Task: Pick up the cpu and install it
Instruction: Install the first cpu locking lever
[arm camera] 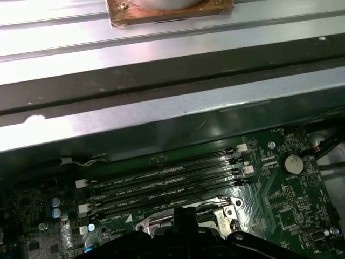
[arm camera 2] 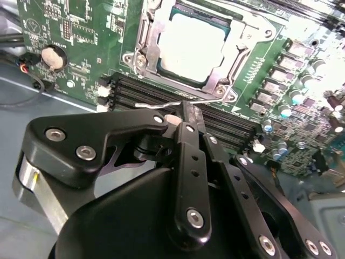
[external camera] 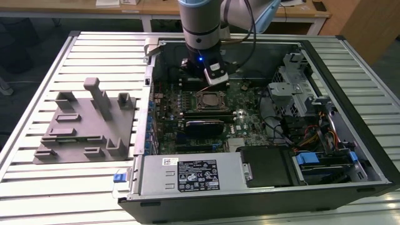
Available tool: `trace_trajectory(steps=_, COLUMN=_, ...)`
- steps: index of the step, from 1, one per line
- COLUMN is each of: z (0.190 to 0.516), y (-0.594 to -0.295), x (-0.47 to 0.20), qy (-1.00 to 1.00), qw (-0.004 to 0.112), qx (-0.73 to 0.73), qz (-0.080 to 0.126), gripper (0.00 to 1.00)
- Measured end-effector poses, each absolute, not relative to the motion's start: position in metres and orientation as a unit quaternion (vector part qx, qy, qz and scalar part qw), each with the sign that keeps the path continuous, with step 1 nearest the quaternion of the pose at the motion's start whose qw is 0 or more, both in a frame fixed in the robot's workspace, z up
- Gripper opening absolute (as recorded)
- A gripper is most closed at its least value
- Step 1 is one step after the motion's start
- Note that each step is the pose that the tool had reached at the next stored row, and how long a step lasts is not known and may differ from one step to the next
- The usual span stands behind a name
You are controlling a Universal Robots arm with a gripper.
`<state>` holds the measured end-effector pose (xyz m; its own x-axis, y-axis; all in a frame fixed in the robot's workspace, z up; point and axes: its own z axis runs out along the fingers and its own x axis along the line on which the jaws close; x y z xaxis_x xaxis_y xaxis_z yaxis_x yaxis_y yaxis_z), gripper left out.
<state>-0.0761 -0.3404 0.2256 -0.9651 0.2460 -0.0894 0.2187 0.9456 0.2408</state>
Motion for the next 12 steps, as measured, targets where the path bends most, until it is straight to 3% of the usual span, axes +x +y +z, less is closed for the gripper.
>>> trace_trajectory(steps=12, z=0.2214, y=-0.3400, x=-0.0697, qy=0.981, qw=0.064, qx=0.143, qz=0.111, gripper=0.11)
